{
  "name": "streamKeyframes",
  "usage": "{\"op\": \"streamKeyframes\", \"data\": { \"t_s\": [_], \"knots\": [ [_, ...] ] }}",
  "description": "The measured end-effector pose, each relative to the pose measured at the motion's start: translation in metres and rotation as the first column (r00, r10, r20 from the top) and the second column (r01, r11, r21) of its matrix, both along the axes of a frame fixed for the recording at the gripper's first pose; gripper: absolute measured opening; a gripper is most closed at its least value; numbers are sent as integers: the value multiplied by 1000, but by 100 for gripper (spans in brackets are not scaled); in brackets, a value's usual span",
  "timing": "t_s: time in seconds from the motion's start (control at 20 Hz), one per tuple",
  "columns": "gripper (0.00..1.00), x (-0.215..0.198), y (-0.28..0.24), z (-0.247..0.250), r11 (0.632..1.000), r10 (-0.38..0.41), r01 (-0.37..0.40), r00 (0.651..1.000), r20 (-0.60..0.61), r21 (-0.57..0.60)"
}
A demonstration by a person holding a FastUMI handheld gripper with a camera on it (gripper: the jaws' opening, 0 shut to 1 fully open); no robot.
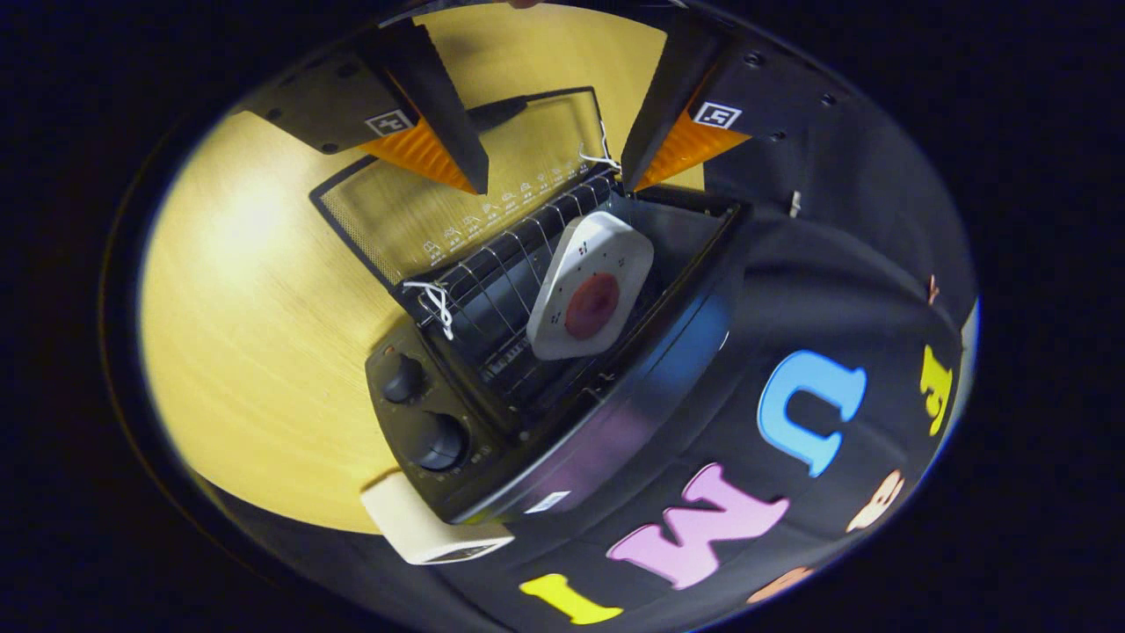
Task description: Open the toaster oven, put the food inside, and close the toaster oven door.
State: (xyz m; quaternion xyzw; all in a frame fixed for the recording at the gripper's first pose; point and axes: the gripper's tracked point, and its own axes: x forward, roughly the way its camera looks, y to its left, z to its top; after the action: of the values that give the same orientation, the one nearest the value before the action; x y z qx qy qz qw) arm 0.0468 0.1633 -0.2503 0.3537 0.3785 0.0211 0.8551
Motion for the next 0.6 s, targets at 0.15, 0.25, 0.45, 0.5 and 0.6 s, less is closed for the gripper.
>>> {"op": "streamKeyframes", "data": {
  "t_s": [0.15,0.25,0.45,0.5,0.6],
  "knots": [
    [98,-16,-4,-2,982,128,-123,992,23,-143],
    [99,-31,-13,-16,932,218,-216,976,-27,-290],
    [99,-55,-22,-34,816,334,-326,940,-71,-477],
    [99,-64,-20,-41,801,355,-352,931,-90,-484],
    [99,-81,-19,-60,765,377,-405,912,-161,-502]
  ]
}}
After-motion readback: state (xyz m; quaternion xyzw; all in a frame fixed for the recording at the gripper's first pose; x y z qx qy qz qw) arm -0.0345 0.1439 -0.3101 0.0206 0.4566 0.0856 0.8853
